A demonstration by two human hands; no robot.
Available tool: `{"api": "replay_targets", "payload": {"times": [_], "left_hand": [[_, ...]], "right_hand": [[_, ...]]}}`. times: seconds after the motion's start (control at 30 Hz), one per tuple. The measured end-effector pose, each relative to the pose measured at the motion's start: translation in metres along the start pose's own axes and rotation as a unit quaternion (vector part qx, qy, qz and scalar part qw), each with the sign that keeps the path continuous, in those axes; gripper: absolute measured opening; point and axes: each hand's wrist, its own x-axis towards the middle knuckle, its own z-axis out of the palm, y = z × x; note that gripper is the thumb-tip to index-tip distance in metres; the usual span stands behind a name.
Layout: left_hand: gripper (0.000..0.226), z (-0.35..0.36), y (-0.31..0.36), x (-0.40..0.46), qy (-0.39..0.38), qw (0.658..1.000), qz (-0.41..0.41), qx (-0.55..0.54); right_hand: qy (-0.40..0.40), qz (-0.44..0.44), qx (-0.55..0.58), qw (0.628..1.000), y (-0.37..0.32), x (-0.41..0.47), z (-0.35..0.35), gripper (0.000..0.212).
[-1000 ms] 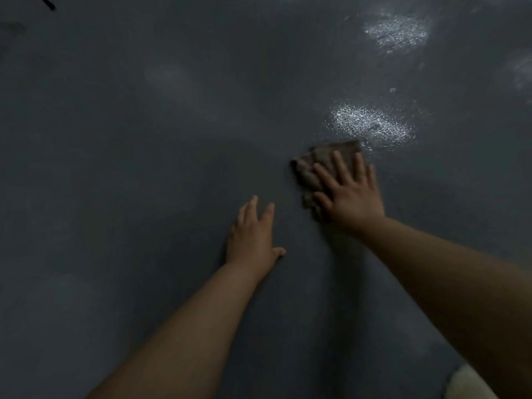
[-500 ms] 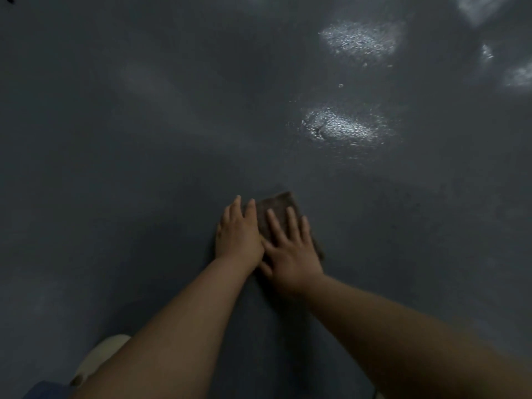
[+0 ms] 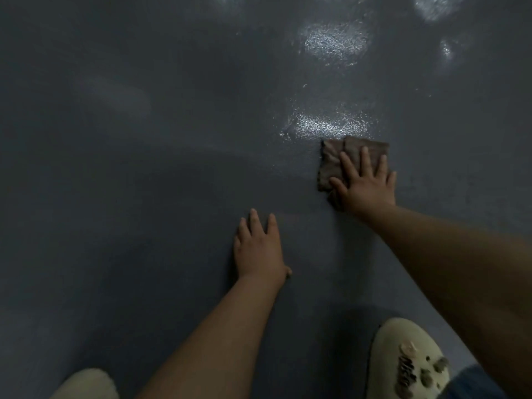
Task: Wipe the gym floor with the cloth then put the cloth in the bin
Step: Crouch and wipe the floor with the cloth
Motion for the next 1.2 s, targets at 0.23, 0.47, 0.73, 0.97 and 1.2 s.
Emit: {"api": "replay_targets", "payload": {"times": [0.23, 0.47, 0.73, 0.97, 1.2], "left_hand": [[0.113, 0.001, 0.003, 0.004, -0.007, 0.999, -0.001, 0.038], [0.106, 0.000, 0.007, 0.007, -0.011, 1.000, -0.009, 0.018], [0.113, -0.002, 0.010, 0.007, -0.032, 0.999, -0.018, 0.017], [0.114, -0.003, 0.011, 0.009, -0.031, 0.999, -0.018, 0.009], [0.114, -0.005, 0.011, 0.009, -0.035, 0.999, -0.015, 0.012]], "right_hand": [[-0.016, -0.046, -0.019, 0.999, -0.043, -0.048, 0.023, 0.065], [-0.013, -0.281, -0.102, 0.954, -0.025, -0.086, 0.044, 0.065], [0.016, -0.094, -0.051, 0.994, 0.049, -0.031, 0.019, 0.068], [0.000, 0.149, 0.060, 0.987, 0.060, -0.022, 0.008, 0.064], [-0.015, -0.042, -0.009, 0.999, -0.011, -0.084, 0.038, 0.066]]}}
